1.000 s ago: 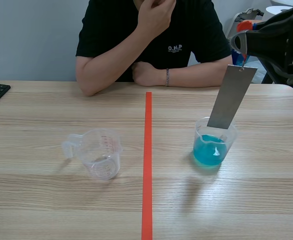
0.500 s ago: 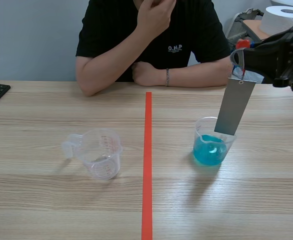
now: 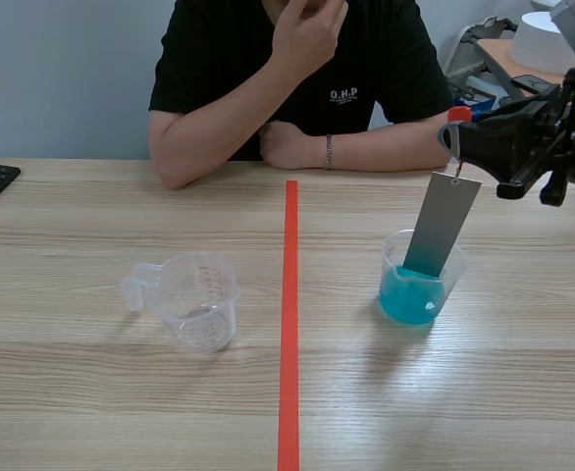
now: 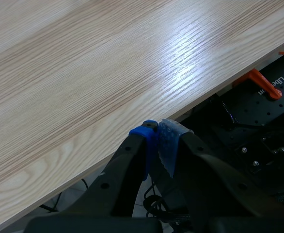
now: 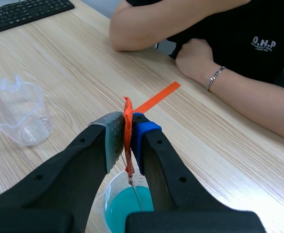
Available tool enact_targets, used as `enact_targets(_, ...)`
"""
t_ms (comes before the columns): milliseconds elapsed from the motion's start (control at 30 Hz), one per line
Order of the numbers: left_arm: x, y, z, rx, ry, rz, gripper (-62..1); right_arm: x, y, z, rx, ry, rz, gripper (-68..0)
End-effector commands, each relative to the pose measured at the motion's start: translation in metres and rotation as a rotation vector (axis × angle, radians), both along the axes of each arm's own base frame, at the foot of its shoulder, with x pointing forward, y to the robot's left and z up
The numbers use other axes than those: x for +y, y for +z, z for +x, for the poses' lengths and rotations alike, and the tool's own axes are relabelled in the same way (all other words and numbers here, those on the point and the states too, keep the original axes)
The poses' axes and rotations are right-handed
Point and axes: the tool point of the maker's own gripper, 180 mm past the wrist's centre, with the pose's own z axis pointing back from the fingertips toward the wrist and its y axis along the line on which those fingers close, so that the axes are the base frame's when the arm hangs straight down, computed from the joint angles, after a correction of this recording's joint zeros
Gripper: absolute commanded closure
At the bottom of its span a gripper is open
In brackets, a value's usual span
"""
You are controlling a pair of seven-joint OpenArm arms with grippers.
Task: Do the redox reaction experiment.
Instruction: 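Lower the plate into the blue solution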
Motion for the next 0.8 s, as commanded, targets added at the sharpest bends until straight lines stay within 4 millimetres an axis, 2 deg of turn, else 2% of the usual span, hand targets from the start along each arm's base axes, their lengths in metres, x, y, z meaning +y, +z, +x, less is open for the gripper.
enact_targets(0,0.0,0.006,0.005,-0.029,-0.005,-0.005,-4.0,-0.002,0.012,0.006,-0.043,0.0,0.011,-1.5)
enact_targets(433,0.0,0.006,0.005,-0.032,-0.005,-0.007,-4.0,-0.006,-0.032,0.015,0.014,-0.047,-0.002,-1.5)
enact_targets(767,0.0,0.006,0.005,-0.032,-0.005,-0.007,-4.0,-0.006,-0.035,0.02,0.02,-0.046,-0.01,-1.5)
